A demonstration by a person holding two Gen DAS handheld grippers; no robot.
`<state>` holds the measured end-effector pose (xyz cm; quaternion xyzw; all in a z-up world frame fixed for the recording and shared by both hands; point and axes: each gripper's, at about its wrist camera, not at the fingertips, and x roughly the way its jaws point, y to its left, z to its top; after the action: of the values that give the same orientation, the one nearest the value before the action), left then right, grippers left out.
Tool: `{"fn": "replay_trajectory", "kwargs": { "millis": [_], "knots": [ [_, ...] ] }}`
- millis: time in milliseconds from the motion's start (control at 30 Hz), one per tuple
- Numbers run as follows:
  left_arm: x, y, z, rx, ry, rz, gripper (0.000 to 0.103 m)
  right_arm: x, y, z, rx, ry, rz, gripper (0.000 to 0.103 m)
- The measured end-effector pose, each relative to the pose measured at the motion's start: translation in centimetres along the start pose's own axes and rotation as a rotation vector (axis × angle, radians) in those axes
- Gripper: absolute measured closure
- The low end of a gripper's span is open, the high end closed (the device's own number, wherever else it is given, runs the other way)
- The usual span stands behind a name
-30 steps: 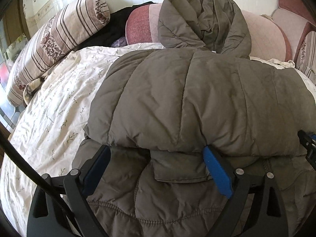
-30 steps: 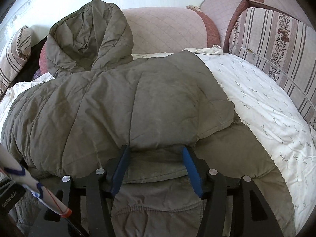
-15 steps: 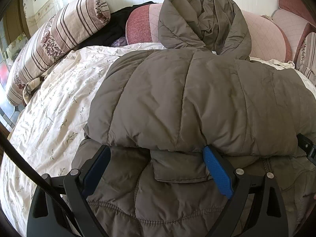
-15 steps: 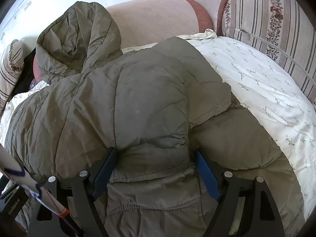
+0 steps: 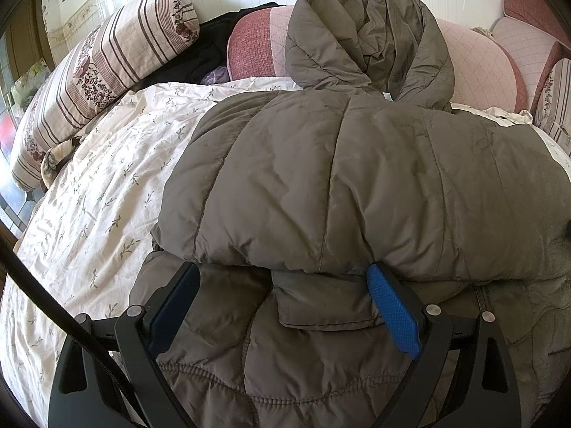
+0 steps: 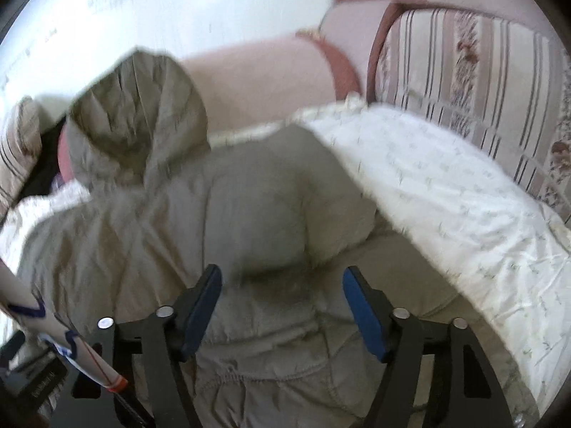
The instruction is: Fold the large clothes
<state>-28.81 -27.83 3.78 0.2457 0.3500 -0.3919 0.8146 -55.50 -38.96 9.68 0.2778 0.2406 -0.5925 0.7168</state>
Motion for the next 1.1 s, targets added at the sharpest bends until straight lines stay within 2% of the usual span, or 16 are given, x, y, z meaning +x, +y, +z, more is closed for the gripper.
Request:
{"fn": "replay_trajectory", "kwargs": {
  "millis": [67, 133, 267, 533, 1100],
  "knots": [
    [0.0, 0.0, 0.0, 0.001, 0.0, 0.0, 0.009, -1.3, 0.1, 0.3, 0.001, -0.071, 0.027, 0.038],
    [0.0, 0.0, 0.0, 0.001, -0.001, 0.002, 0.009, -1.9, 0.5, 0.4, -0.01, -0.095, 0.08, 0.044],
    [0.0, 0.0, 0.0, 0.003, -0.002, 0.005, 0.009, -1.2, 2.2, -0.3, -0.085, -0.06, 0.155, 0.061],
    [0.0, 0.0, 0.0, 0.004, -0.001, 0.006, 0.009, 2.1, 2.8, -1.5, -0.119, 0.095, 0.14, 0.062],
    [0.0, -0.1, 0.1, 0.003, 0.0, 0.007, 0.008, 2.3, 3.3, -2.2, -0.189, 0.095, 0.086, 0.062]
  ]
}}
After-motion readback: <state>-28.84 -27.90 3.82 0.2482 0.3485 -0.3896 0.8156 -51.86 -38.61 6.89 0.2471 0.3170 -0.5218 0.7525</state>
